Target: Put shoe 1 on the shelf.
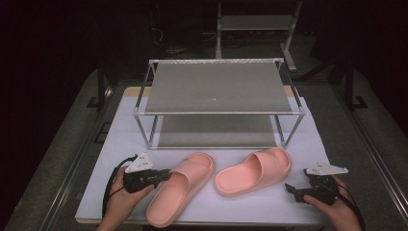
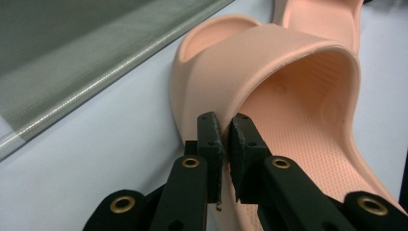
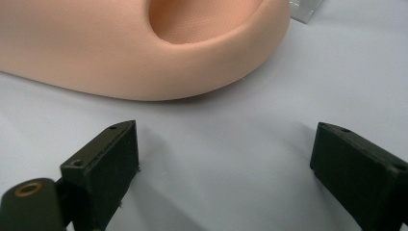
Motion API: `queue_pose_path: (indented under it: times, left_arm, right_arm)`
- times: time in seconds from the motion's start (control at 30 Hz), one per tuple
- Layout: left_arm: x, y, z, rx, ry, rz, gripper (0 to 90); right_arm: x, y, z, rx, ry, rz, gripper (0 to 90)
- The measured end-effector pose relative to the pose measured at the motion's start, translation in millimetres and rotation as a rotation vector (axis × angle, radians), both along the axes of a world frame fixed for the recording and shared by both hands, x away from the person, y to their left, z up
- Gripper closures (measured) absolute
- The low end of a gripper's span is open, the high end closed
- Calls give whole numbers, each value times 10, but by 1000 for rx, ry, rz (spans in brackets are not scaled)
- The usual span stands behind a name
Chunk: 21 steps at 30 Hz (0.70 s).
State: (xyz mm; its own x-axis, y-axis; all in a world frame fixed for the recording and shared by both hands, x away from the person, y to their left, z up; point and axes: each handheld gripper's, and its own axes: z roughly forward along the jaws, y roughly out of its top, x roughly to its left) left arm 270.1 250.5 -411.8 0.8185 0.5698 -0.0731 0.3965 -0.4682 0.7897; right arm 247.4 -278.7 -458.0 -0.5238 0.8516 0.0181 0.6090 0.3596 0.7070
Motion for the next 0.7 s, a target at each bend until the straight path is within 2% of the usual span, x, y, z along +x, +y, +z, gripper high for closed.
queue_pose_path:
  times: [0.2, 0.5, 0.7]
  left_arm:
    - [13, 13, 54, -21, 2, -10, 847]
    - [40, 29, 218, -69, -3, -27, 848]
    - [60, 3, 433, -113, -16, -64, 849]
  right_arm:
    - [0, 0, 0, 1, 0, 0, 90]
    - [0, 0, 0, 1, 0, 0, 90]
    - [0, 0, -1, 2, -1, 0, 90]
